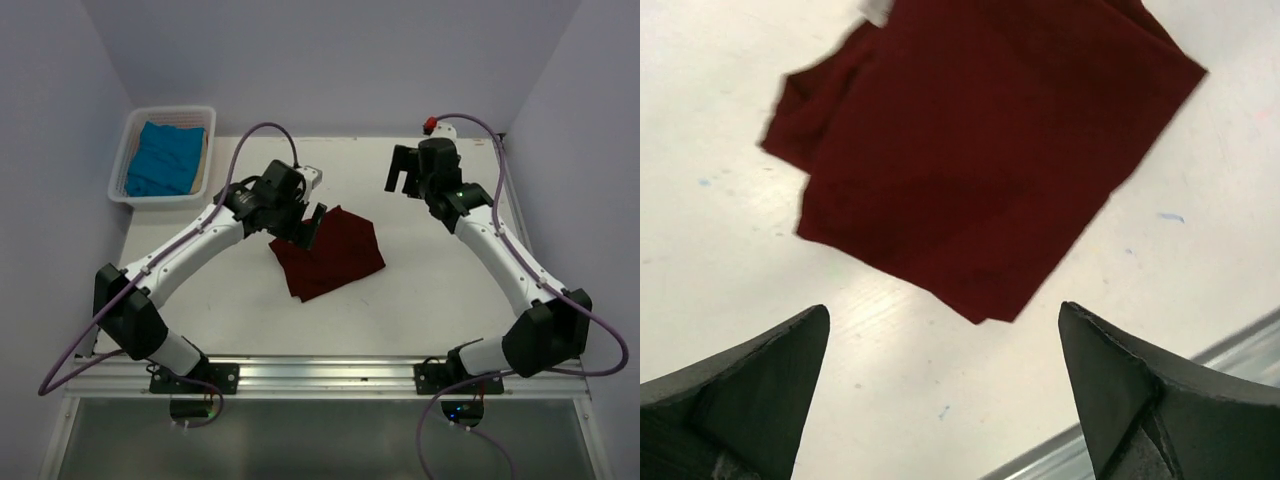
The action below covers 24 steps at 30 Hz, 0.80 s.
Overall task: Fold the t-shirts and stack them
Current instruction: Move the tshirt to the center of the board
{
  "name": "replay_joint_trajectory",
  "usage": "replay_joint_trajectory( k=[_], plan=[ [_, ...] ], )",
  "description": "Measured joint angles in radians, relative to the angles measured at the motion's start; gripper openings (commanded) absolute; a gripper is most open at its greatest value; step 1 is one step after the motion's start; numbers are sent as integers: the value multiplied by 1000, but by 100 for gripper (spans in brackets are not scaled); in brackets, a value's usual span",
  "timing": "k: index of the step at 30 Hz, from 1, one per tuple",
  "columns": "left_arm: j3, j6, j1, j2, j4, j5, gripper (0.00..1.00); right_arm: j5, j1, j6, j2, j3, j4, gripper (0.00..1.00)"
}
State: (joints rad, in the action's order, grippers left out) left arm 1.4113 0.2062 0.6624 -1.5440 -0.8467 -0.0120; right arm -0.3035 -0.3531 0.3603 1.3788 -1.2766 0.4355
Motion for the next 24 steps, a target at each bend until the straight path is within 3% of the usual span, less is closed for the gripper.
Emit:
replay_joint_trajectory(
  k=[6,11,24],
  plan=[
    [6,90,-8,80,43,187,100,187,-4,5,246,-156,3,98],
    [2,152,-33,144,106,256,100,329,-48,-24,481,-325,60,95],
    [-162,231,-173,191,195,250,100,423,-336,-119,841,-671,296,88]
  ],
)
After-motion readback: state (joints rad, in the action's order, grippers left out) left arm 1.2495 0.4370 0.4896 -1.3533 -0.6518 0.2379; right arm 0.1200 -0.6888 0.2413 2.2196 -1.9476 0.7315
